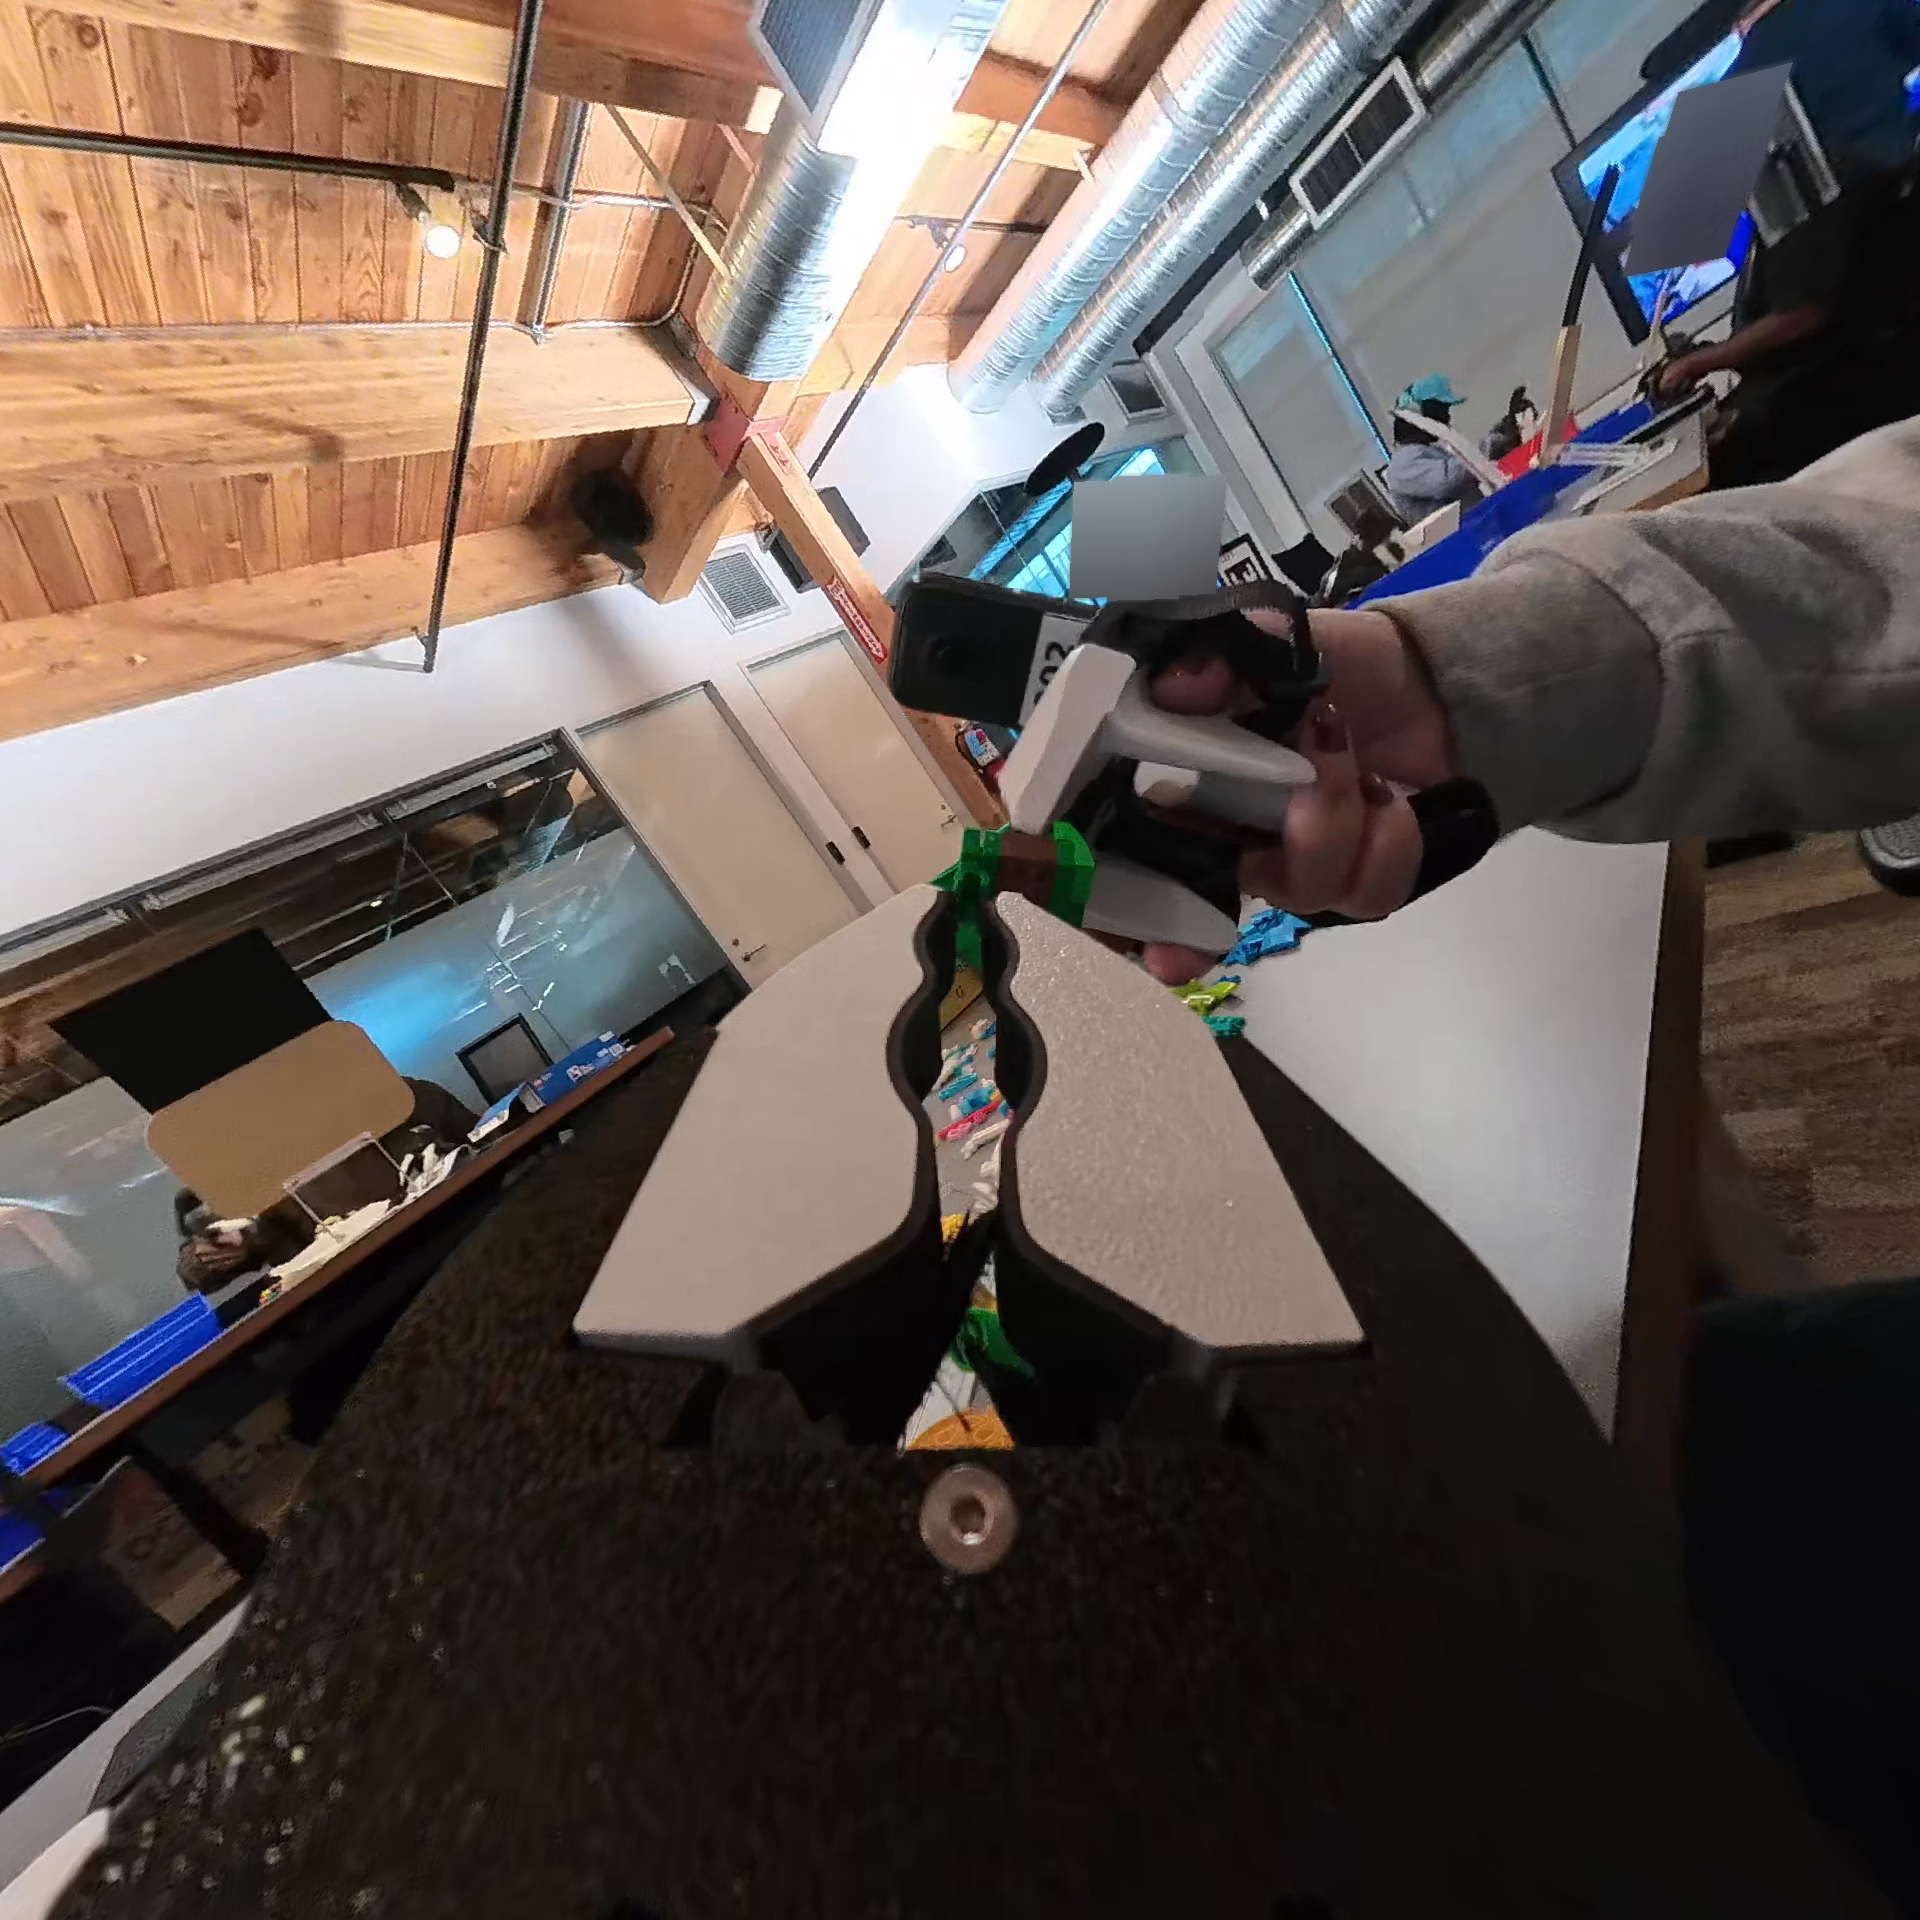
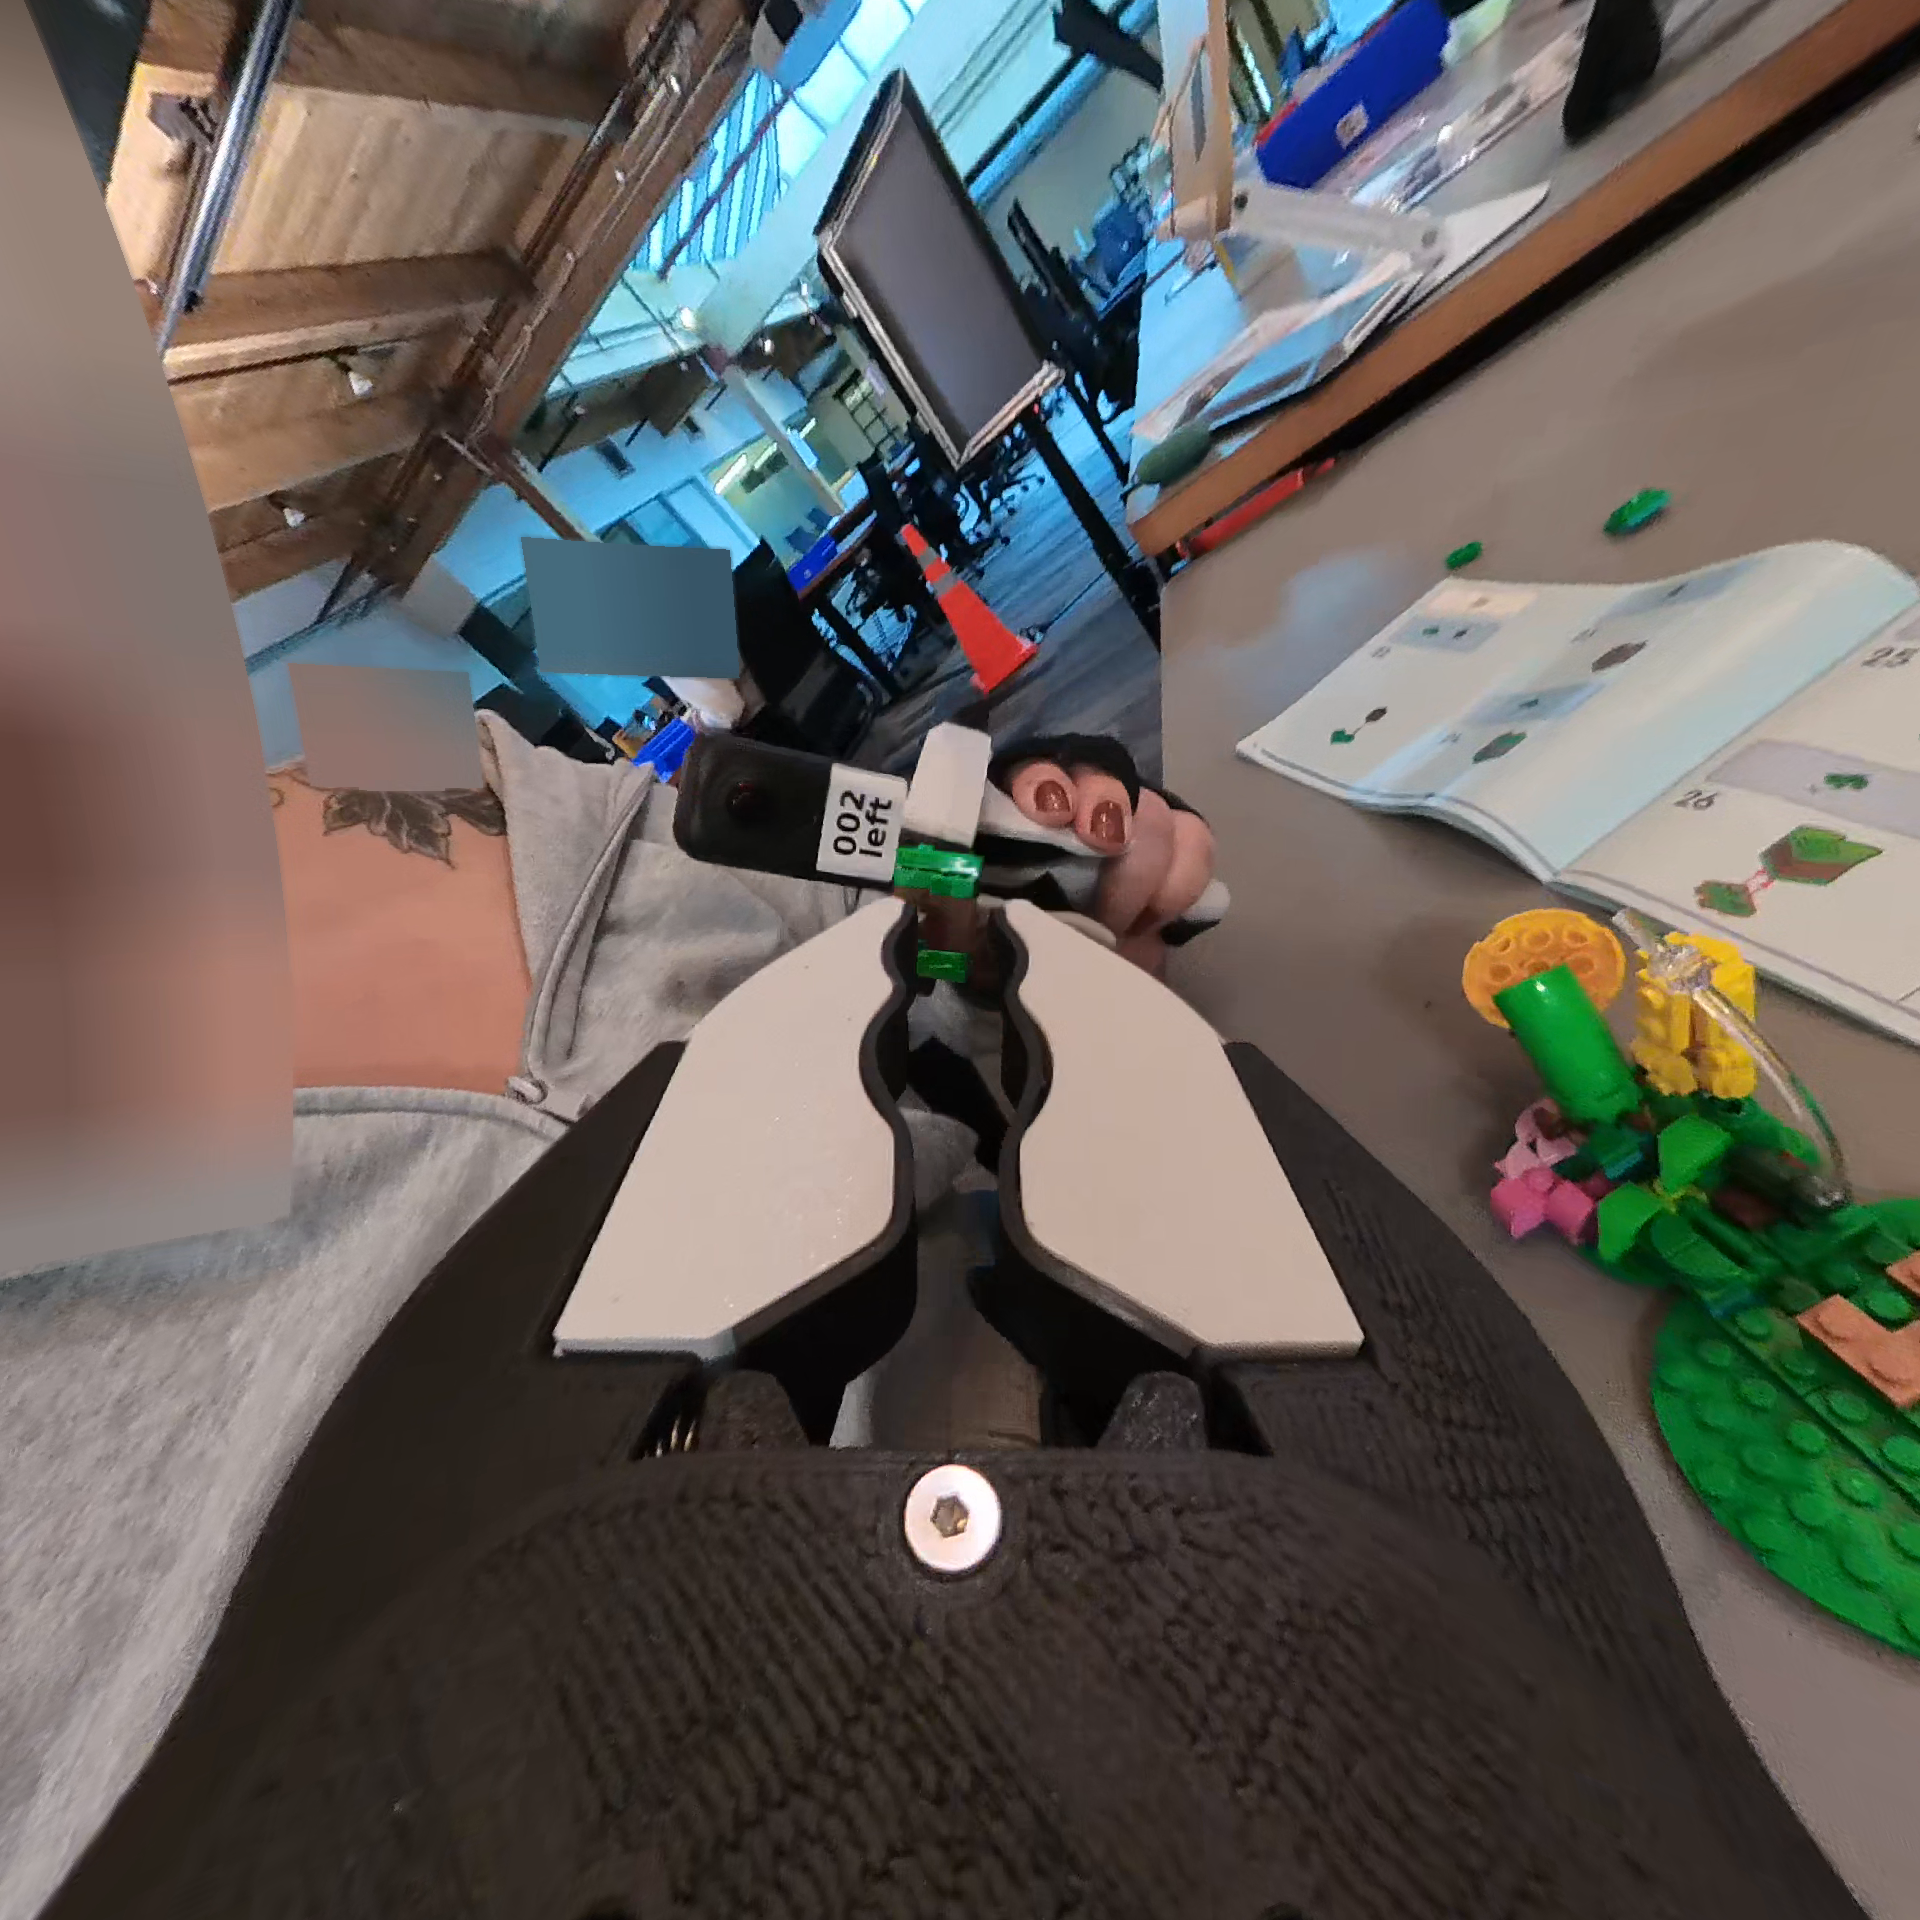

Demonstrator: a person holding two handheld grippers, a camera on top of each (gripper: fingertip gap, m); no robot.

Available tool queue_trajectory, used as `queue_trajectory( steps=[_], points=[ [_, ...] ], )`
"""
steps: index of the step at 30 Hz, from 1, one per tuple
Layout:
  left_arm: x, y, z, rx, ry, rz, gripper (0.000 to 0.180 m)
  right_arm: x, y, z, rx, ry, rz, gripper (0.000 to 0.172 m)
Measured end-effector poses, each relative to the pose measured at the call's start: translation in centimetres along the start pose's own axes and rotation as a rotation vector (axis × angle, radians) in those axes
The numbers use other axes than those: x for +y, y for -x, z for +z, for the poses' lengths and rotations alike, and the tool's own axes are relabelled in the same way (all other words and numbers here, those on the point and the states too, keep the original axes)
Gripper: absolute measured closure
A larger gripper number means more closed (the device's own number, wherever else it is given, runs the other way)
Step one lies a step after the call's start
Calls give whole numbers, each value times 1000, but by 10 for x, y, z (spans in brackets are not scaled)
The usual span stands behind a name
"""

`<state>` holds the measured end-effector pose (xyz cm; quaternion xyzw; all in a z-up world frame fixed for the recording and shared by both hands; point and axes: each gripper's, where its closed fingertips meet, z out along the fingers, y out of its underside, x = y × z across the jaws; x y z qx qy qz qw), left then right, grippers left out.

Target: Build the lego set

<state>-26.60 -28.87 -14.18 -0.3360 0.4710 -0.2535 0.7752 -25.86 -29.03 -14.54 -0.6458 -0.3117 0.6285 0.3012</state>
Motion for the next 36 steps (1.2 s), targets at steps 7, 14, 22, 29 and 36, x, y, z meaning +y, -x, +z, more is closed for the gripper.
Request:
queue_trajectory(
  steps=[7, 14, 22, 29, 36],
  points=[
    [9, -1, 5, 73, 69, -184, 176, 2, 2, -3, 34, 37, -179, 136],
    [18, -17, 12, 263, 192, -409, 176, 13, -7, -7, 327, 212, -811, 121],
    [13, -27, 13, 340, 186, -476, 176, 23, -8, -4, 358, 277, -983, 143],
    [15, -24, 12, 348, 188, -441, 162, 21, -10, -5, 361, 251, -1010, 148],
    [15, -12, 9, 347, 163, -546, 157, 10, -11, -10, 441, 217, -1160, 149]
  ],
)
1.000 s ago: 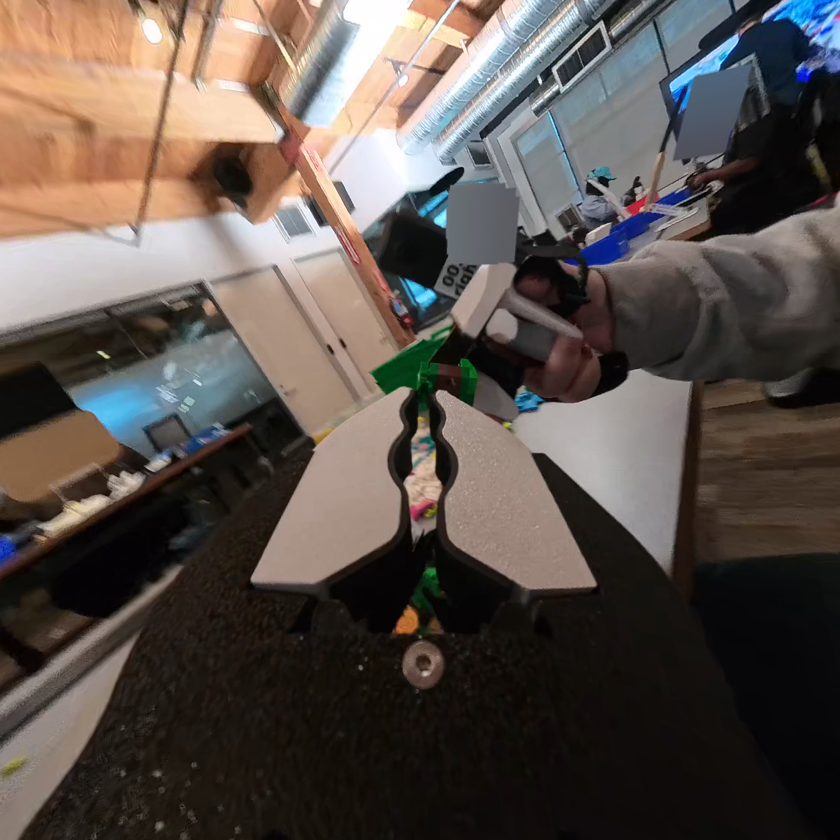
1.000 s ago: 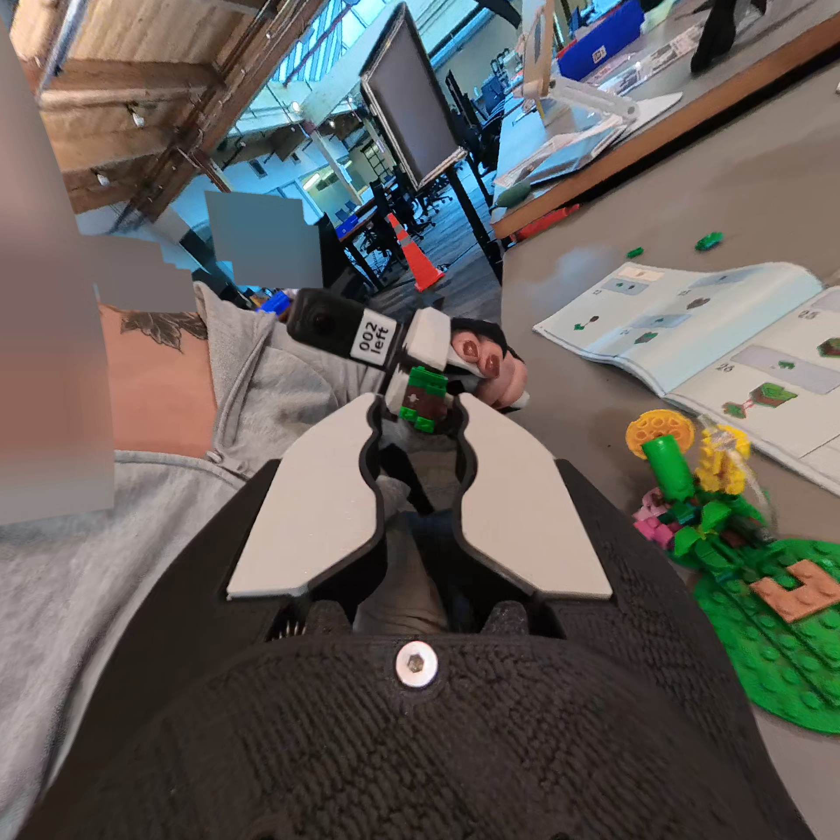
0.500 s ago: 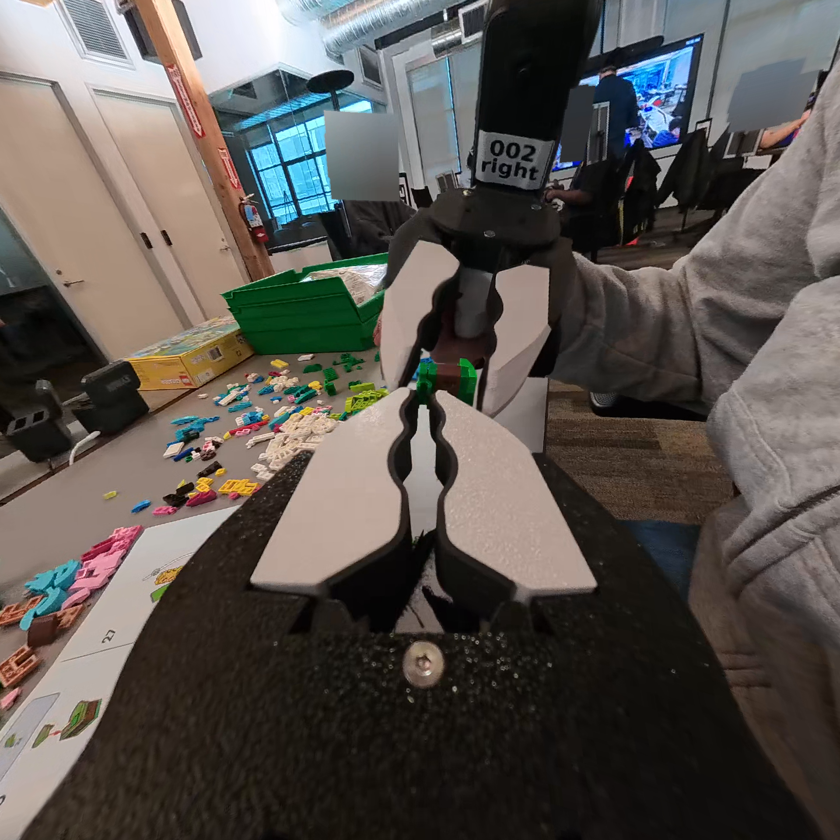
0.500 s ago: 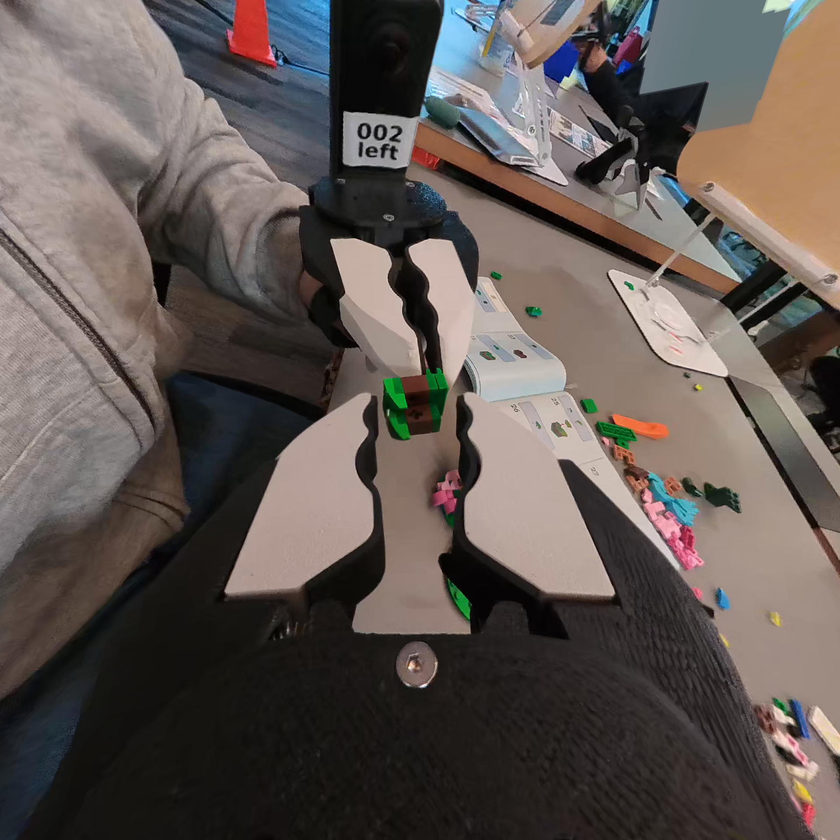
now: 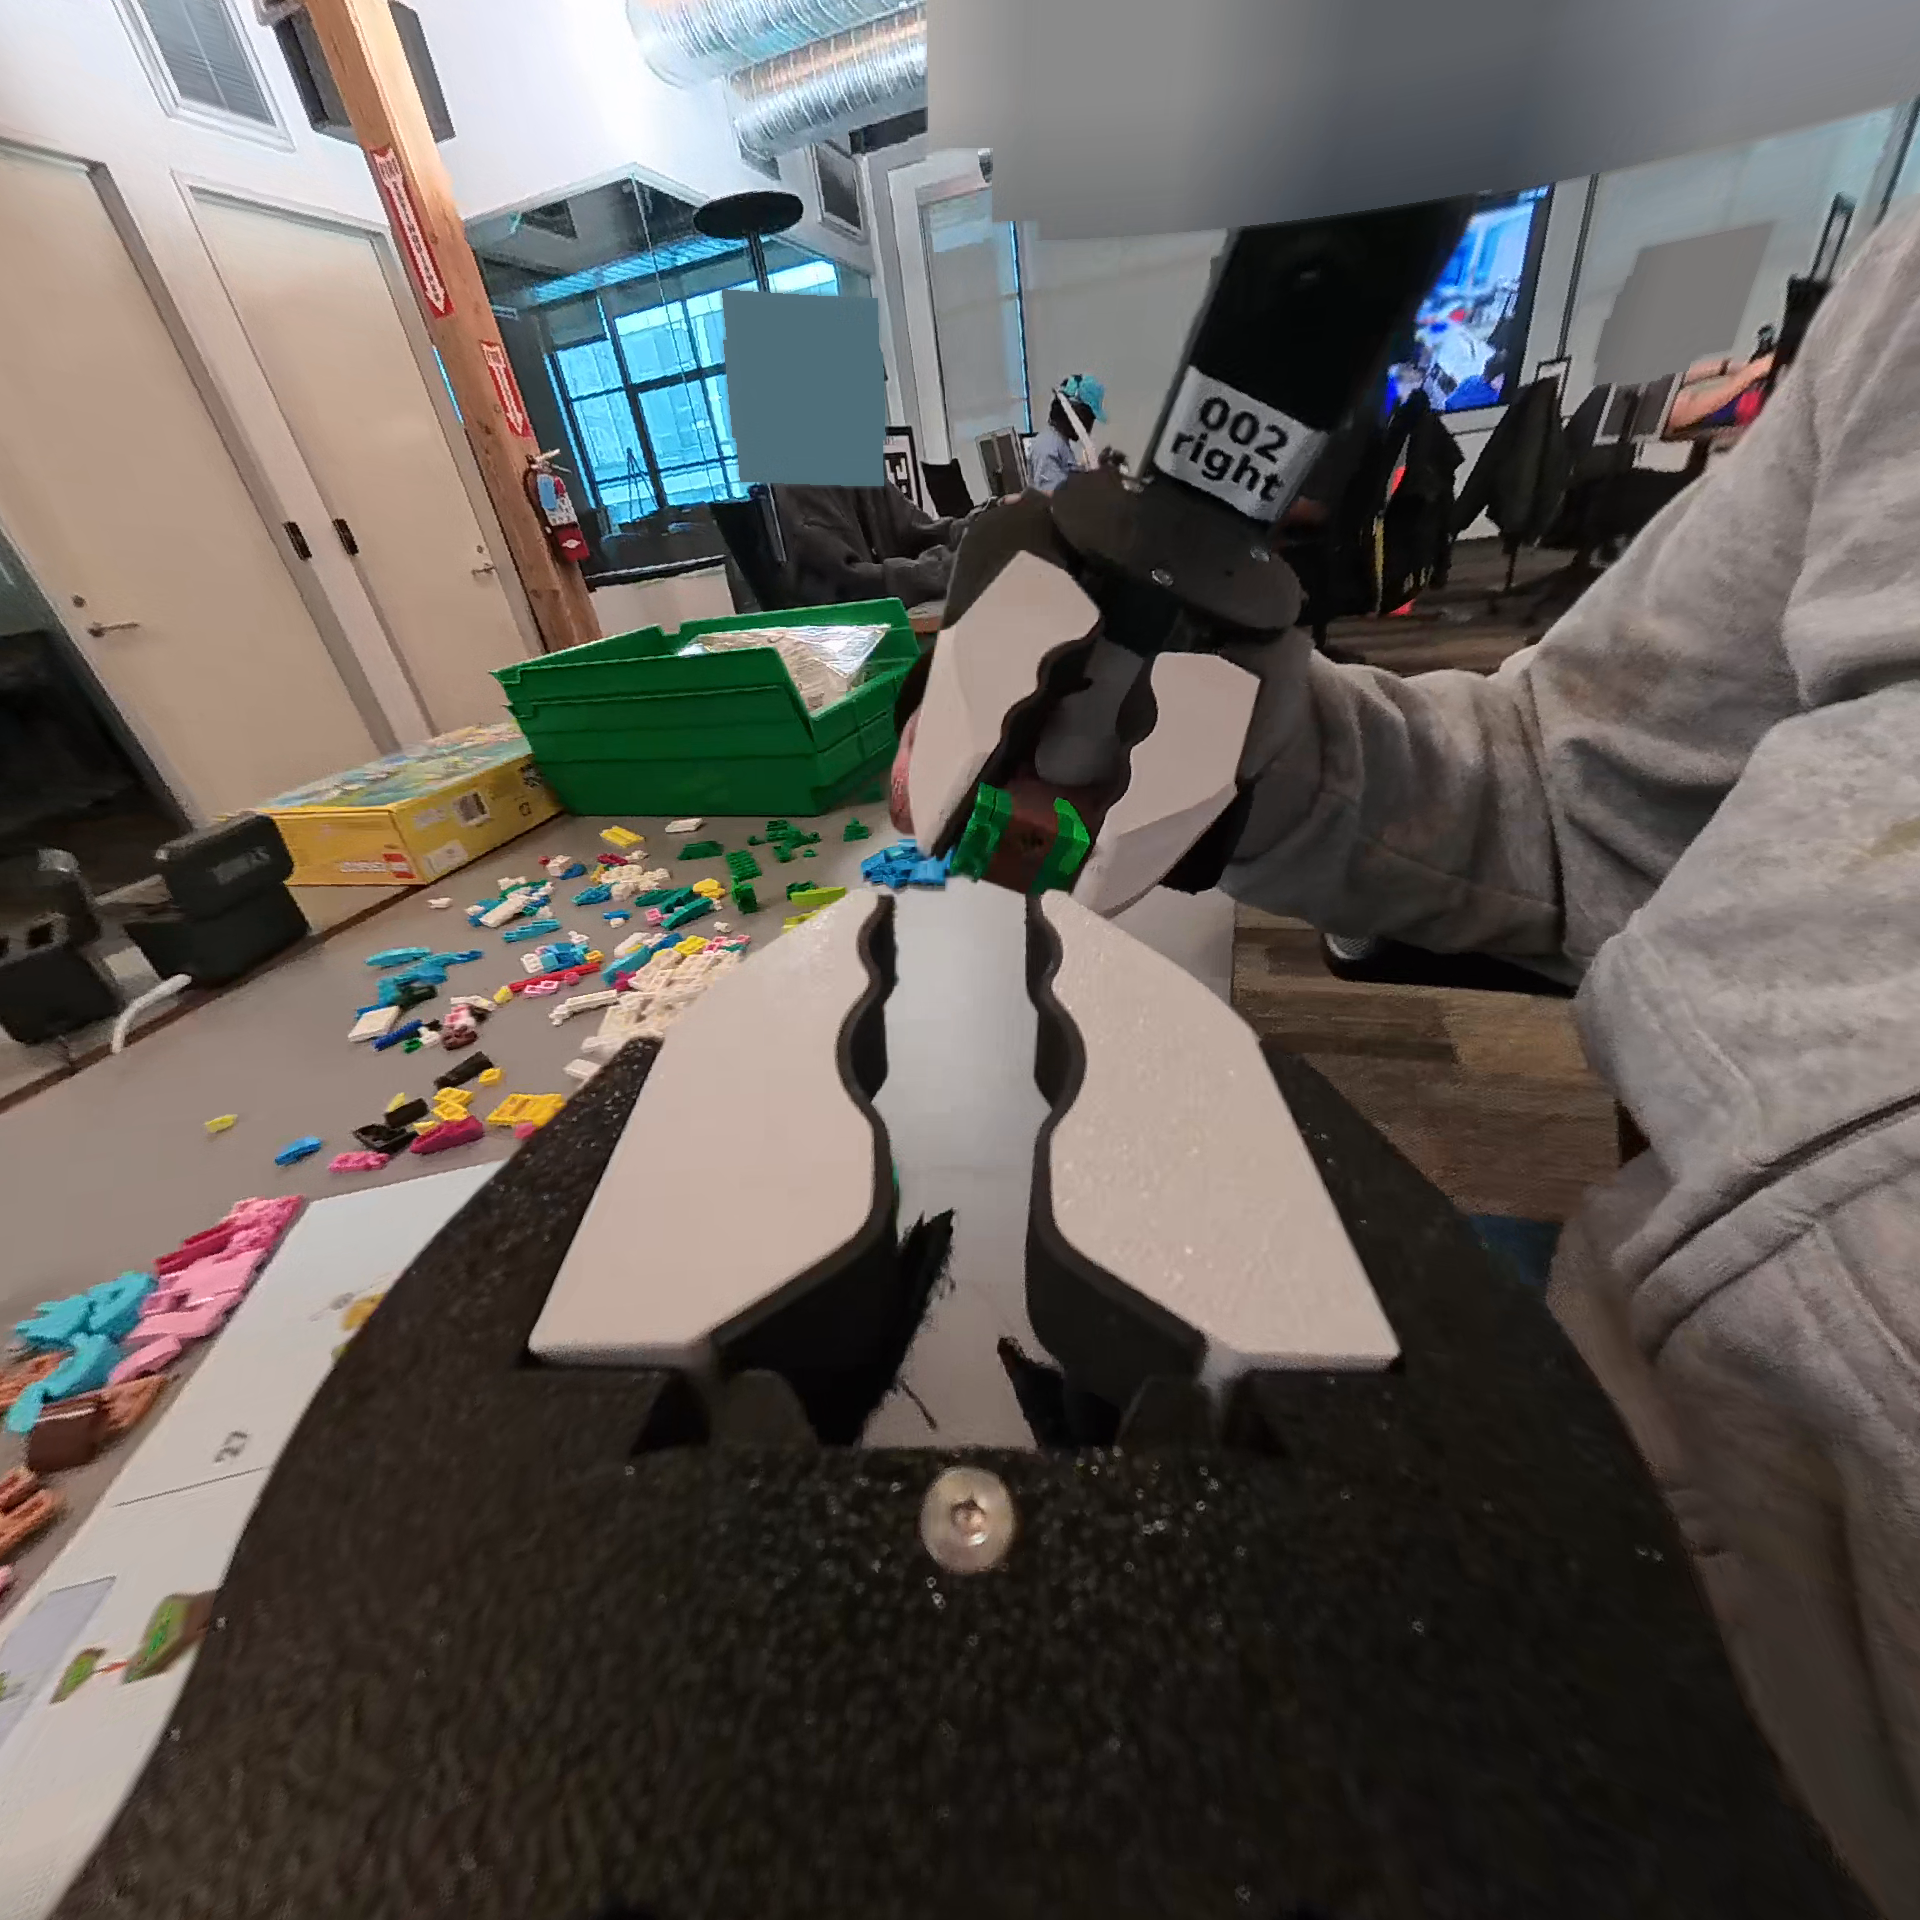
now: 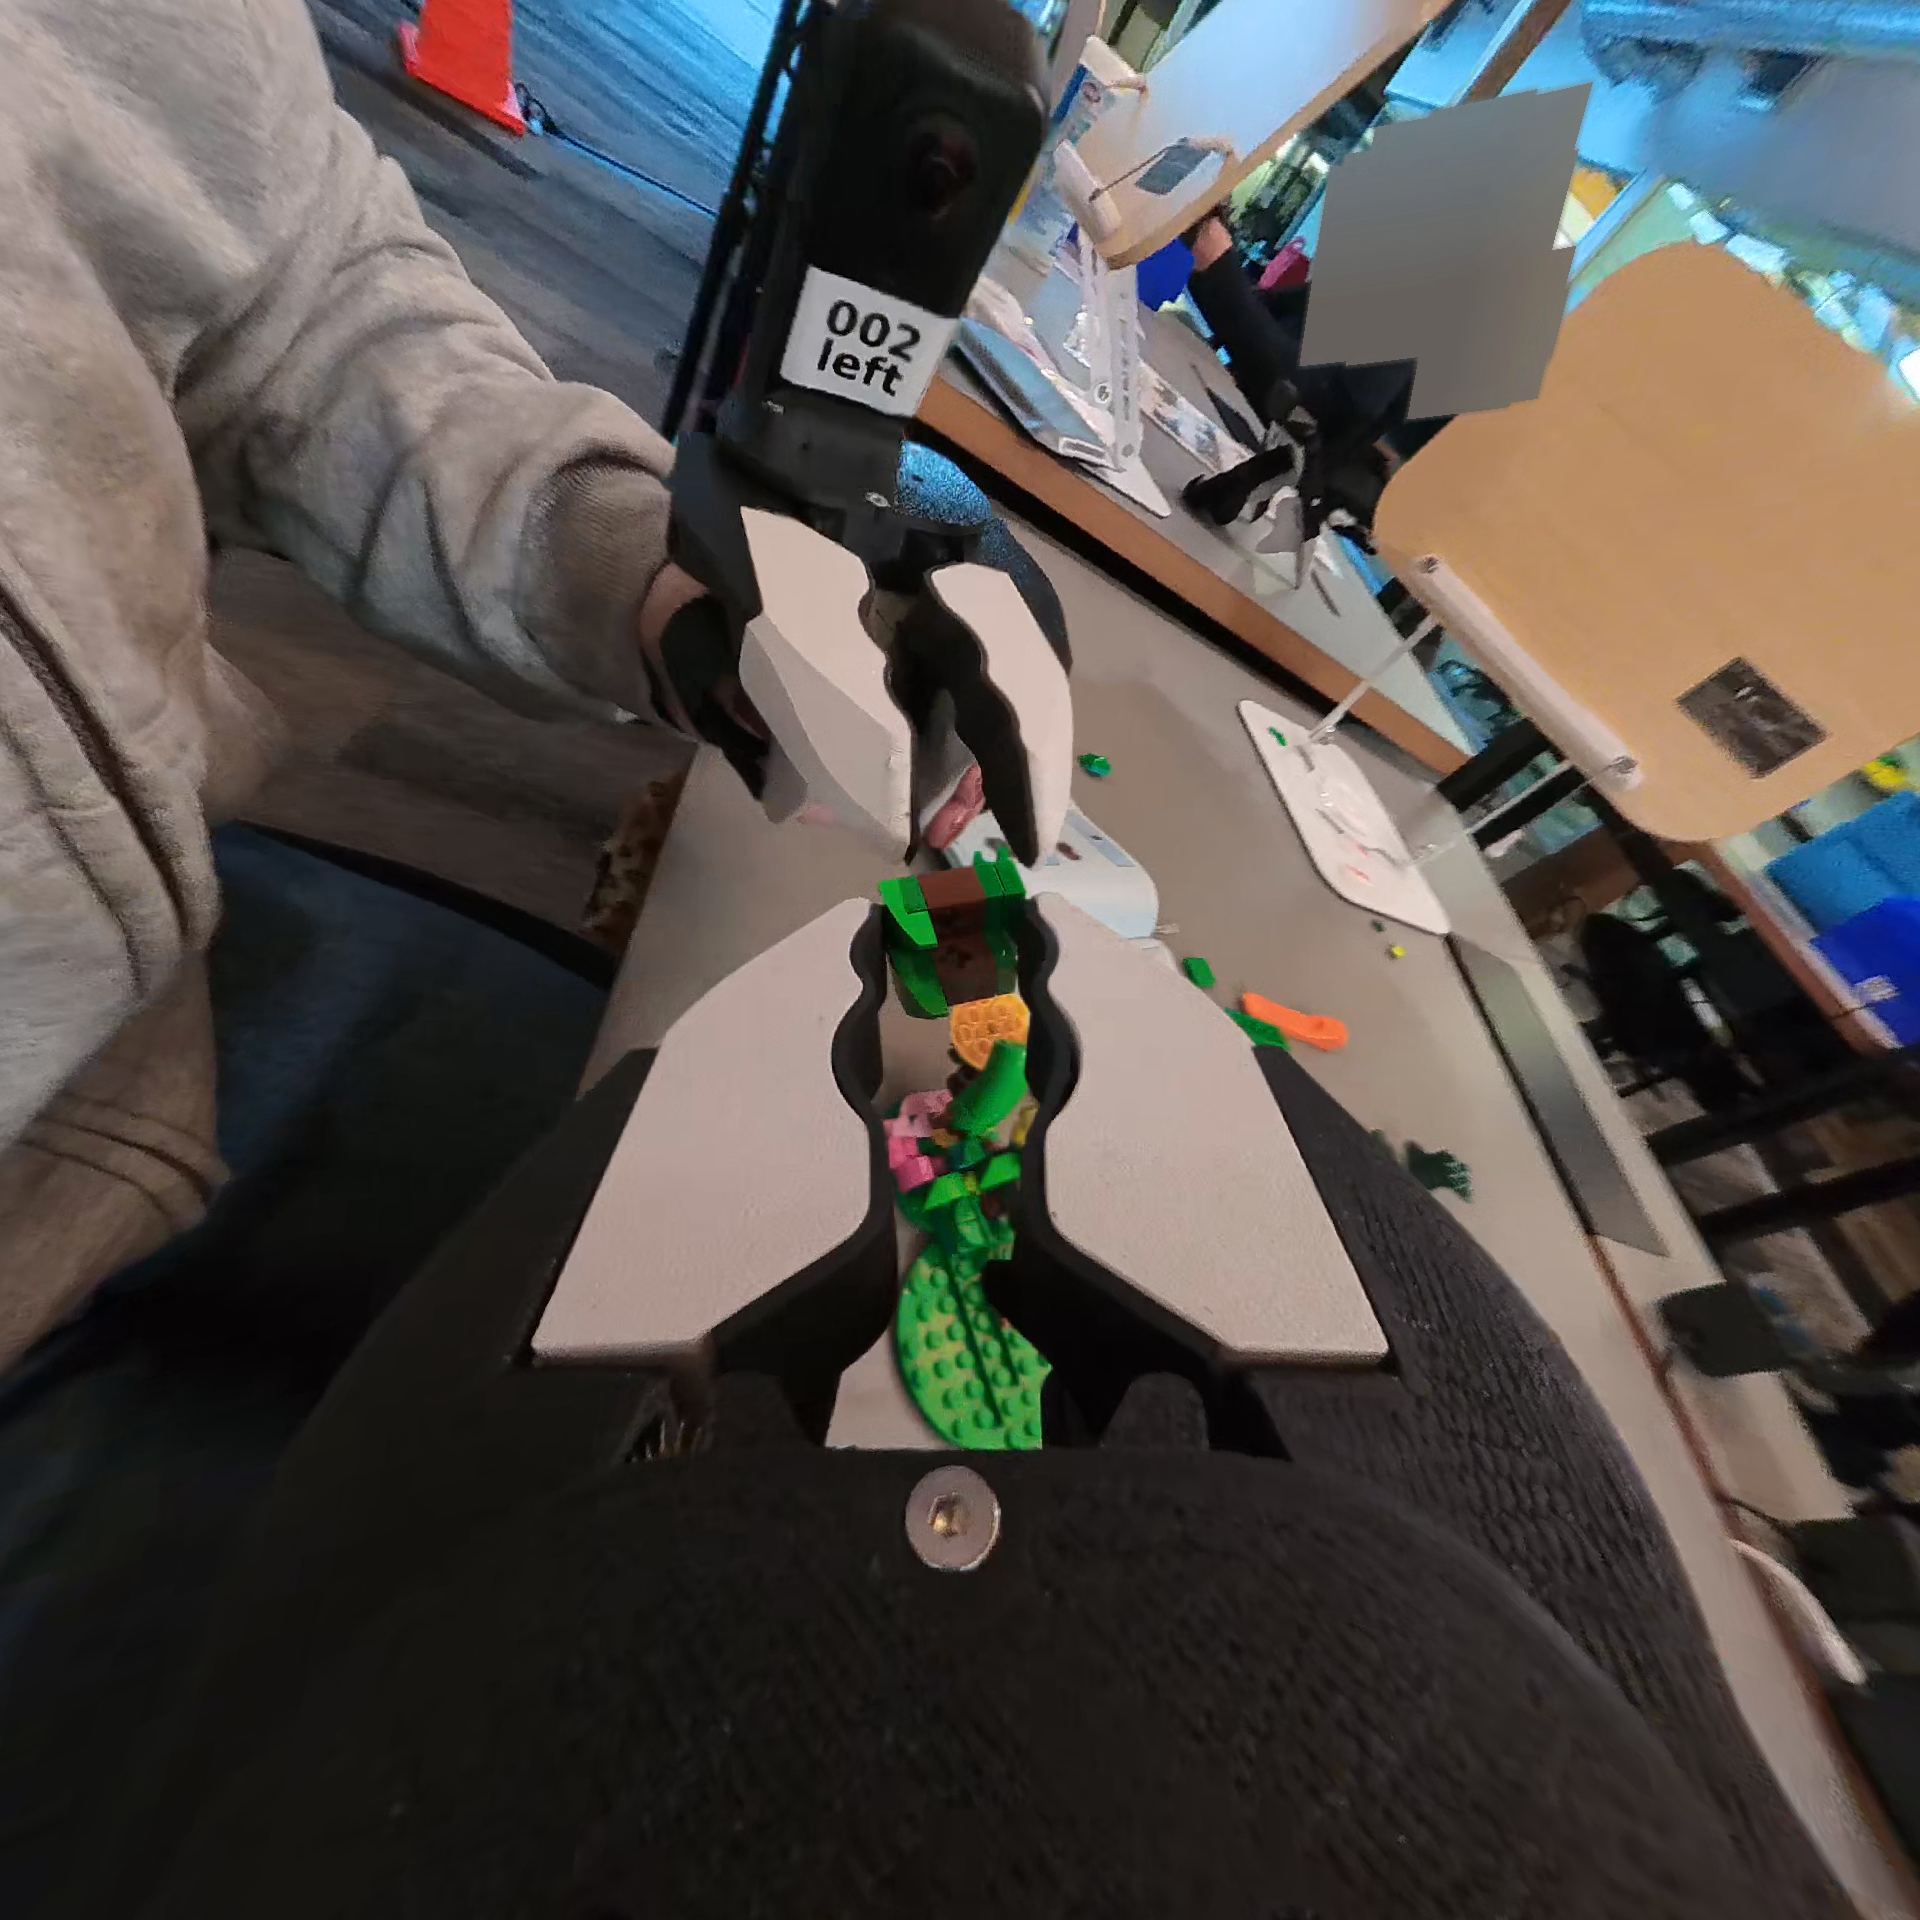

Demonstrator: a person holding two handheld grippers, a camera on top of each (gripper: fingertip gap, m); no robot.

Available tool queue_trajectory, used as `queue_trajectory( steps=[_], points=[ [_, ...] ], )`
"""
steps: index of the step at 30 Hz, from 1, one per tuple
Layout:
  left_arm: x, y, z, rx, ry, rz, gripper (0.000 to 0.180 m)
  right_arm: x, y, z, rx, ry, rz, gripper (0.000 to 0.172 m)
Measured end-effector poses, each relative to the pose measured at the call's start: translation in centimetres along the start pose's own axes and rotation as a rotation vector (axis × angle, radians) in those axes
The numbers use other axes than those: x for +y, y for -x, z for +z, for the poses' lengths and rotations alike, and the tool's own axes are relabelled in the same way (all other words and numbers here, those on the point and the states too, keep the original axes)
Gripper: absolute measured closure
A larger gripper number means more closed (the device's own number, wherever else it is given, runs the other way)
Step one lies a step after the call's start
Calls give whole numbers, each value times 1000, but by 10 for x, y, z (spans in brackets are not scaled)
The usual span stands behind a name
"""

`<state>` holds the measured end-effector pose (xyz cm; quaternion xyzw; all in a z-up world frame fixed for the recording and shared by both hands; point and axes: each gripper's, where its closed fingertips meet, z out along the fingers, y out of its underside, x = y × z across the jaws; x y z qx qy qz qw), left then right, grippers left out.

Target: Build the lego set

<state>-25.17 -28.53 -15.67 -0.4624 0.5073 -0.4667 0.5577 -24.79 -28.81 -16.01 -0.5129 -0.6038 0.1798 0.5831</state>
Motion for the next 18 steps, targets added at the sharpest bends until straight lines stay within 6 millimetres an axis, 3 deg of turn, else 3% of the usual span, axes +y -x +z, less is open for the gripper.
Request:
queue_trajectory(
  steps=[9, 18],
  points=[
    [-3, -4, 10, 102, -12, -414, 138, -3, -2, 1, 84, 14, -162, 149],
    [-3, -14, 13, 248, -43, -659, 150, -9, 0, 1, 138, 29, -332, 149]
  ],
)
